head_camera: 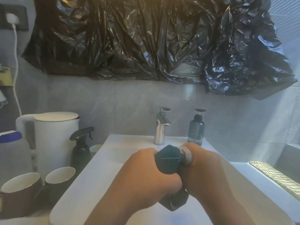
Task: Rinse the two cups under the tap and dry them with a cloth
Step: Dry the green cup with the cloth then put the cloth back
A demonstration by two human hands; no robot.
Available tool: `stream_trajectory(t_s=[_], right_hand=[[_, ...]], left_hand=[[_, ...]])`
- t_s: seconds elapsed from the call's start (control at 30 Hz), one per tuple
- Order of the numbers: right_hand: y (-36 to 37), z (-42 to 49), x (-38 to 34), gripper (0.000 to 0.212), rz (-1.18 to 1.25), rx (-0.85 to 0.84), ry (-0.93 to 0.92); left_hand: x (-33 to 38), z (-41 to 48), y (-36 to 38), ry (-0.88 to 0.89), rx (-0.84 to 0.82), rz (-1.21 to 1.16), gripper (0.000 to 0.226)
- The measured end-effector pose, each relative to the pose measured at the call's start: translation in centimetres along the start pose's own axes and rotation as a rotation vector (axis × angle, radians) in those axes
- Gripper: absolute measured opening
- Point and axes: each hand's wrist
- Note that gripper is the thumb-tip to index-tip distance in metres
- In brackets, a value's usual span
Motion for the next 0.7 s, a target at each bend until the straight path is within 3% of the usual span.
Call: stream_trajectory(t_s=[0.13, 0.23, 0.5, 0.6, 0.7], right_hand=[[1.6, 0.8, 0.7, 0.023, 0.077, 0.061, 0.124], [2.3, 1.3, 1.2, 0.017, 0.129, 0.006, 0.200], [1.7, 1.0, 0.8, 0.023, 0.042, 0.017, 0.072], [1.6, 0.7, 0.6, 0.025, 0.064, -0.027, 0.035], [1.4, 0.4, 0.7, 0.025, 0.103, 0.052, 0.008]], left_hand=[[0.0, 0.0, 1.2, 0.058, 0.191, -0.160, 0.020], [0.1, 0.0, 2.0, 0.099, 0.279, -0.238, 0.018], [-0.8, 0.5, 0.9, -0.005, 0.163, -0.174, 0.035], [-1.0, 0.6, 0.8, 0.065, 0.159, -0.182, 0.029], [-0.7, 0.3, 0.8, 0.160, 0.143, -0.189, 0.024]])
Point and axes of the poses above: each hand's wrist, its own z-axis towards the middle knuckle, its own y-axis out of the palm, x = y × z, and after that the axes turned 6 degrees about -x, right-handed
